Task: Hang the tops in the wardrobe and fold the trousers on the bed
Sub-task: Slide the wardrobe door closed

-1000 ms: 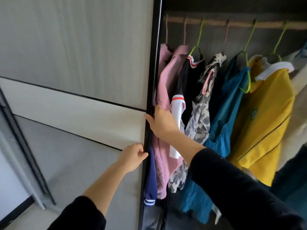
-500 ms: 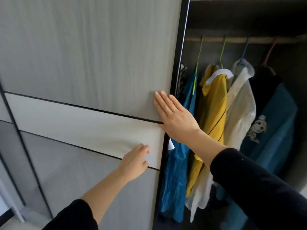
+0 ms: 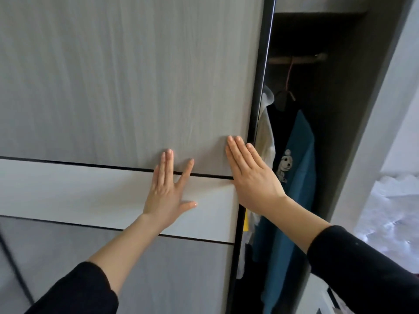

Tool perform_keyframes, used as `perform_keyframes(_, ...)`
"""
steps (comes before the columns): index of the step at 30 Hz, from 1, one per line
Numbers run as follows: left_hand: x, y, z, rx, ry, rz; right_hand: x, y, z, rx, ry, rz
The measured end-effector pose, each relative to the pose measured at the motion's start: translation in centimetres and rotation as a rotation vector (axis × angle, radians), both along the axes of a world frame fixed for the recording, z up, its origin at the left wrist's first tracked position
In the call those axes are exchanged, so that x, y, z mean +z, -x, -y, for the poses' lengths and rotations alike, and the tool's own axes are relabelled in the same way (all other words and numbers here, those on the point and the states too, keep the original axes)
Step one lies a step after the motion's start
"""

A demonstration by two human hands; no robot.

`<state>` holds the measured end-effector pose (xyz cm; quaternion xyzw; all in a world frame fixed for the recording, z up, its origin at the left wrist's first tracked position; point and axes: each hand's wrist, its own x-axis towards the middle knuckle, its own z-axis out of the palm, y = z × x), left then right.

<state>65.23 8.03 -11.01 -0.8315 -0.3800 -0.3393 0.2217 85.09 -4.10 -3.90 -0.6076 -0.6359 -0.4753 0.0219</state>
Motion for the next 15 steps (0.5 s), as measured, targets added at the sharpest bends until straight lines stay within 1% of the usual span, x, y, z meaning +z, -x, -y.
perform_keyframes(5, -0.1, -4.2, 1.8, -0.015, -0.031, -0.032, -0.1, -1.5, 1.6, -0.053, -0.067, -0.077)
perform_keyframes(10, -0.2, -7.6, 3.1, -0.081, -0.067, -0.04, 0.1, -4.7, 3.6, -0.152, -0.024, -0.073)
perform_keyframes(15, 0.1, -8.9, 3.7, -0.107, -0.165, -0.206, 0.1, -6.9, 5.4, -0.225, -0.039, -0.057)
